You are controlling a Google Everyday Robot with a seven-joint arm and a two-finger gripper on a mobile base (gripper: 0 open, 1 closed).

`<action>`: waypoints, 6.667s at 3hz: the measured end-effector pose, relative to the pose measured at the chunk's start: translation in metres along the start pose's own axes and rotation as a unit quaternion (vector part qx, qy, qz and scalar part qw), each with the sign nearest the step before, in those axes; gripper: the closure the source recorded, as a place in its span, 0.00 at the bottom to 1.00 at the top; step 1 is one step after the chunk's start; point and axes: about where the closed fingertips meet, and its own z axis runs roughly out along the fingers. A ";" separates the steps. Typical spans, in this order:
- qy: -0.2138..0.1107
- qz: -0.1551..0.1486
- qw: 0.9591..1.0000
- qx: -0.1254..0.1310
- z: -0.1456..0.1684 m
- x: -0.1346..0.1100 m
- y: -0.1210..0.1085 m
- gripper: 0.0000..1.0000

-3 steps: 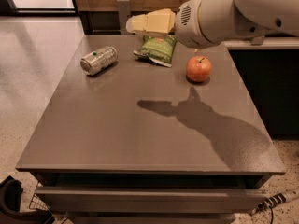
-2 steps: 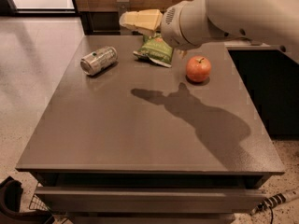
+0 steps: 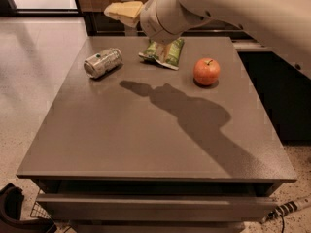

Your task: Place 7up can upright

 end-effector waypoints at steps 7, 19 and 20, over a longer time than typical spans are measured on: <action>0.065 0.073 0.994 0.039 0.121 0.041 0.026 0.00; 0.132 0.202 0.912 0.330 0.182 0.024 0.009 0.00; 0.131 0.207 0.910 0.334 0.184 0.025 0.006 0.15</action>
Offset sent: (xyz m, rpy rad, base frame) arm 0.0311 0.0550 -0.0545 0.0038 0.3385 0.1011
